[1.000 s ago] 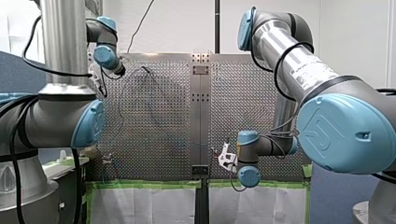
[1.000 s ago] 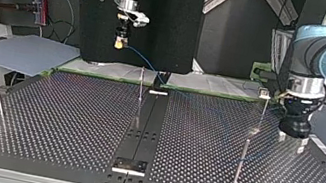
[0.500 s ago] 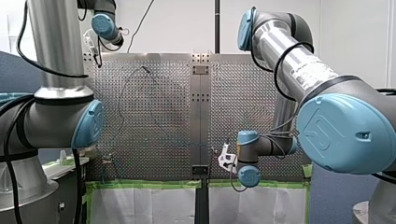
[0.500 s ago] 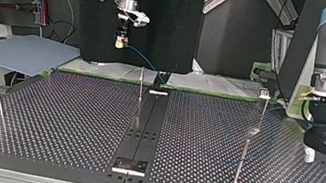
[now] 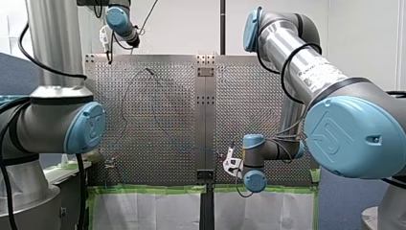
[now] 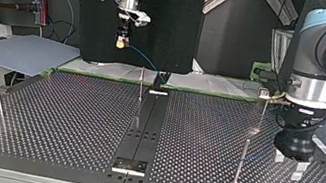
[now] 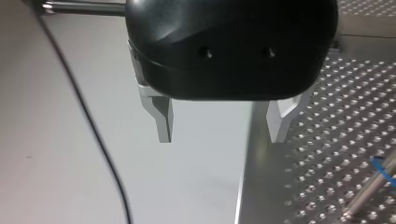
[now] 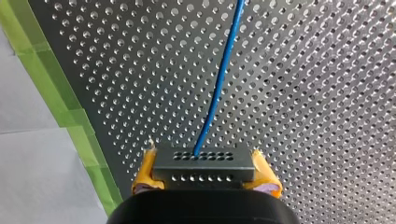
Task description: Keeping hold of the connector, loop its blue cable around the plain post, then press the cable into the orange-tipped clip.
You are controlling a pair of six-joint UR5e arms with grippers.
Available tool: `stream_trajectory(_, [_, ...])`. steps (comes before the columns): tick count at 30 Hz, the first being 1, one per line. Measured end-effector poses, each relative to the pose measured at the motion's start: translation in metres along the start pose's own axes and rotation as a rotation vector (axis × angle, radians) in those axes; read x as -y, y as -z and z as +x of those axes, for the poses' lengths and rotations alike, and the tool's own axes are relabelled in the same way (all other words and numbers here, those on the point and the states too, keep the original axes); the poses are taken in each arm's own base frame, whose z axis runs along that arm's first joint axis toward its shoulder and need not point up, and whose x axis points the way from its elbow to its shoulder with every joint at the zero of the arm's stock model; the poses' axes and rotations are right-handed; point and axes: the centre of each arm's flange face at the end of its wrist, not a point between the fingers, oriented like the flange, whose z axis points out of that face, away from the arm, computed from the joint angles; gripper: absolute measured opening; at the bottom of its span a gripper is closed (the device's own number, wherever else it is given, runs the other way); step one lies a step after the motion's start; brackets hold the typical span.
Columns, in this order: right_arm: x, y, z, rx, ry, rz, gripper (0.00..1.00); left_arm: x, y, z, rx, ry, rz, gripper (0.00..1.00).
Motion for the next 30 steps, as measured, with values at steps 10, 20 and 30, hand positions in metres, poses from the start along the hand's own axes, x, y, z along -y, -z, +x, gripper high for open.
stream_trajectory(10, [0.001, 0.001, -0.001, 0.006, 0.000, 0.006, 0.00, 0.032, -0.012, 0.010, -0.087, -0.101, -0.012, 1.00])
stream_trajectory(20, [-0.002, 0.000, -0.001, 0.013, 0.003, 0.000, 0.00, 0.062, 0.004, 0.032, -0.202, -0.198, -0.022, 1.00])
stream_trajectory(30, [-0.003, 0.000, -0.001, 0.013, 0.002, -0.001, 0.00, 0.049, 0.007, 0.060, -0.333, -0.249, -0.119, 1.00])
